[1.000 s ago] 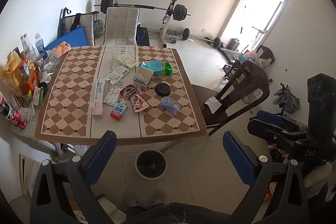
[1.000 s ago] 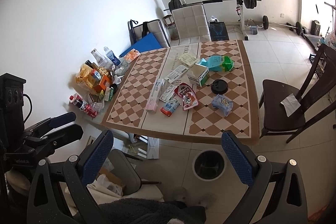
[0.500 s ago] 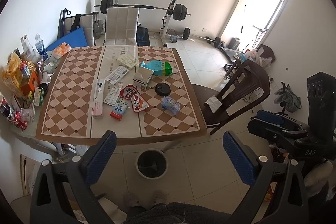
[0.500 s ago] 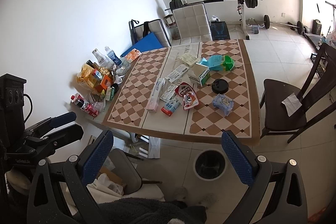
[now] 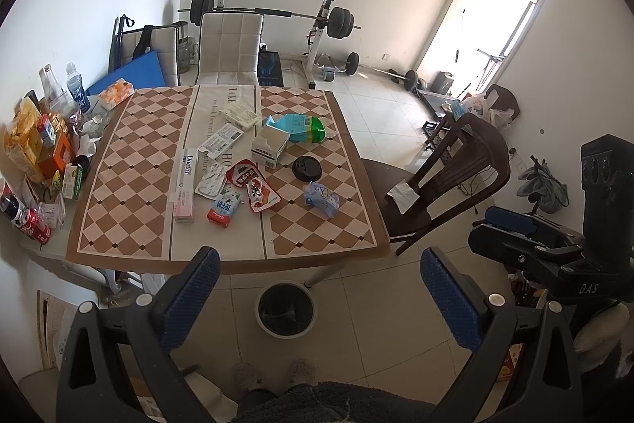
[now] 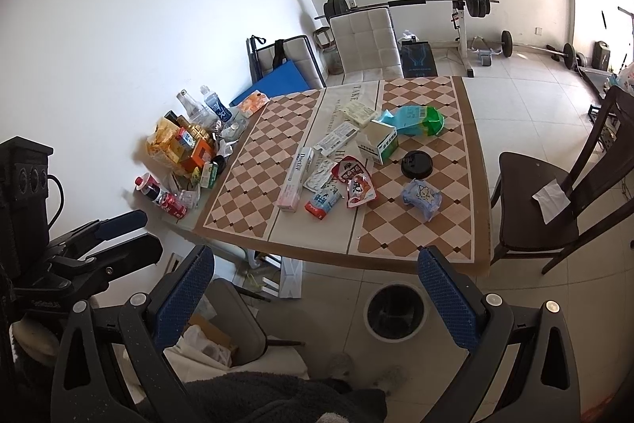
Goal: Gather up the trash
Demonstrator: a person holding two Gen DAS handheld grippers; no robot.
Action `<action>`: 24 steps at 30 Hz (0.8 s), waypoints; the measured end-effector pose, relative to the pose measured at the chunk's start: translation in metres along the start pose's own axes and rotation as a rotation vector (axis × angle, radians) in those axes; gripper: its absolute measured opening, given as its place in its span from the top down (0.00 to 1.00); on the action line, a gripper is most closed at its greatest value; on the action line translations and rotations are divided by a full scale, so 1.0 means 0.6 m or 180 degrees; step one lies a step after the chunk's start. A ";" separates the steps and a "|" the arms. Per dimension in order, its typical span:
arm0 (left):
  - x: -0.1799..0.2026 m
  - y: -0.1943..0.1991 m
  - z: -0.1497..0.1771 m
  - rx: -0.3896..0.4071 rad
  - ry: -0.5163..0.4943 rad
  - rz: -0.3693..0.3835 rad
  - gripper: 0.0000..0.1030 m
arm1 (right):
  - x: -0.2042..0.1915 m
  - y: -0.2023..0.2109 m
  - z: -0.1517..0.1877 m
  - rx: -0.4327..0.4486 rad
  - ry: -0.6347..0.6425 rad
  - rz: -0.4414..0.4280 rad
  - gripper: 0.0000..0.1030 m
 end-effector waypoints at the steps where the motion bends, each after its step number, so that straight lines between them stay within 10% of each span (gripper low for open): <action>1: 0.002 -0.003 -0.002 -0.0002 -0.0002 -0.0011 0.00 | -0.001 -0.001 0.000 -0.0001 0.0000 -0.0002 0.00; 24: 0.002 0.001 0.000 0.0003 0.0008 -0.0035 0.00 | 0.008 -0.001 -0.003 0.0003 0.0004 -0.0009 0.00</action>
Point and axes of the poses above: each gripper's, at about its wrist camera, not at the fingertips, and y roughly against the way its jaws point, x to its right, z to its underside, the point moved 2 cm from there along -y, roughly the way its jaws point, and after that the axes turned 11 degrees about -x, right-handed, at the moved point
